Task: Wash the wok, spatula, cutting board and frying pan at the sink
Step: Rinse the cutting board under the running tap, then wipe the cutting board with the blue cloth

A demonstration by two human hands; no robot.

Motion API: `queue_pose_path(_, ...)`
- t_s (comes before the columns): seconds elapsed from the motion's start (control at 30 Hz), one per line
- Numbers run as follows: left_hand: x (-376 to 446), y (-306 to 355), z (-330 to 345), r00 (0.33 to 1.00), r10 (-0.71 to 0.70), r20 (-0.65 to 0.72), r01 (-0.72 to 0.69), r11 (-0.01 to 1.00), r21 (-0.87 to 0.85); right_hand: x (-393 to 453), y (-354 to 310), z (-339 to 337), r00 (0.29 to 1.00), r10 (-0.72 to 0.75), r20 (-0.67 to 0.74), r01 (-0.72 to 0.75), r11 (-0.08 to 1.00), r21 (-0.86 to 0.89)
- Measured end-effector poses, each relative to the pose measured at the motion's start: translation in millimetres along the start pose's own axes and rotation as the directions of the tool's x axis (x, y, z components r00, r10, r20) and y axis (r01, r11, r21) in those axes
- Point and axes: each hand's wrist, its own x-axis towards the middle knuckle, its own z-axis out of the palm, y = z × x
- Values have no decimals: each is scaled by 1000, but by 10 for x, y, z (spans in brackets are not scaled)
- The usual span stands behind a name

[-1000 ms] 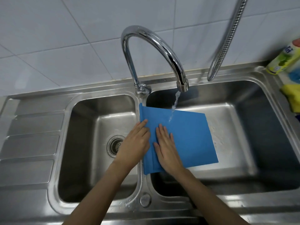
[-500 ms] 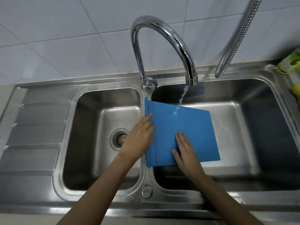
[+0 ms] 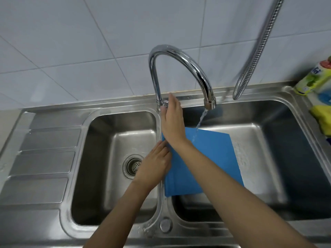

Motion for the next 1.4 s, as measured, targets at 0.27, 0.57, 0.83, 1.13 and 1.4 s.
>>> queue_pose_path(0.27, -9, -5, -41, 997, 33, -65, -32, 999, 21, 295, 205, 61, 997, 16, -78, -35, 969, -246)
queue_pose_path(0.57, 22, -34, -113, 994, 112, 1, -112, 990, 86, -571, 704, -227, 961, 61, 270, -62, 998, -7)
queue_pose_path(0.83, 300, -224, -220, 962, 272, -13, -272, 962, -1, -1847, 1645, -2128, 987, 158, -8, -158, 984, -79)
queue_pose_path(1.13, 491, -195, -197, 936, 349, -29, -348, 936, 55, -1206, 2562, -3854, 839, 391, -377, -542, 544, -641)
queue_pose_path(1.4, 478, -194, -234, 954, 294, 55, -297, 954, 48, -1158, 2583, -3915, 774, 510, -376, -616, 466, -635)
